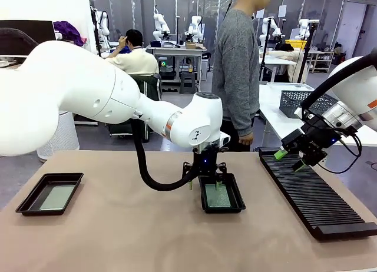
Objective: Inspect and transfer BCBs to ESD trays.
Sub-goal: Pick up the ESD tray and place it on the left side of the table.
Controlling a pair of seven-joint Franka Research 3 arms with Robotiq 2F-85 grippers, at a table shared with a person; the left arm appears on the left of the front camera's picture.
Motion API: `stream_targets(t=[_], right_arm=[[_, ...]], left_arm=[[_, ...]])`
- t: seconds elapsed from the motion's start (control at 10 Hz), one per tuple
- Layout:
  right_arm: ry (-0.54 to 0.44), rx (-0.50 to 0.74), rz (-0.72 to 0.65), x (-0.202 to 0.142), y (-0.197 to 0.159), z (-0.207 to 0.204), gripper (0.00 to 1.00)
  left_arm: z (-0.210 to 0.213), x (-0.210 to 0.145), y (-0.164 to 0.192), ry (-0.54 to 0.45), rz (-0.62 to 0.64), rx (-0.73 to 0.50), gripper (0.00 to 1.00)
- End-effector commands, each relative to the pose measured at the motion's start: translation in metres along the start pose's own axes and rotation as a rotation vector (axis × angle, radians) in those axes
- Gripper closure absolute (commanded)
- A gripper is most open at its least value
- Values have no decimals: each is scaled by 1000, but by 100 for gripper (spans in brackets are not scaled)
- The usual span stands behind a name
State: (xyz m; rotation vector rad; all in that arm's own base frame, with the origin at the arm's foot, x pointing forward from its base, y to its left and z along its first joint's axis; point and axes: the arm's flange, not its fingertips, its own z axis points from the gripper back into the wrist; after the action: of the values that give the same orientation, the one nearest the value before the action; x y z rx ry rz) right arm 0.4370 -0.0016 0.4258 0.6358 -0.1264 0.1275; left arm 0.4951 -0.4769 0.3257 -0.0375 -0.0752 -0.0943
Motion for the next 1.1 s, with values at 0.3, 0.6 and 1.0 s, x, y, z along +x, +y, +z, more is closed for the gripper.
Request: stream_targets(t=[0.3,0.6,1.0], right_arm=[[-1,-9,-6,-1,1,0,0],[-1,-9,-6,-1,1,0,0],[-1,-9,-6,-1,1,0,0]], left_arm=[[-3,-2,8,3,2,-37,18],[-6,-2,10,10,8,-50,30],[-6,-3,12,15,14,-53,48]])
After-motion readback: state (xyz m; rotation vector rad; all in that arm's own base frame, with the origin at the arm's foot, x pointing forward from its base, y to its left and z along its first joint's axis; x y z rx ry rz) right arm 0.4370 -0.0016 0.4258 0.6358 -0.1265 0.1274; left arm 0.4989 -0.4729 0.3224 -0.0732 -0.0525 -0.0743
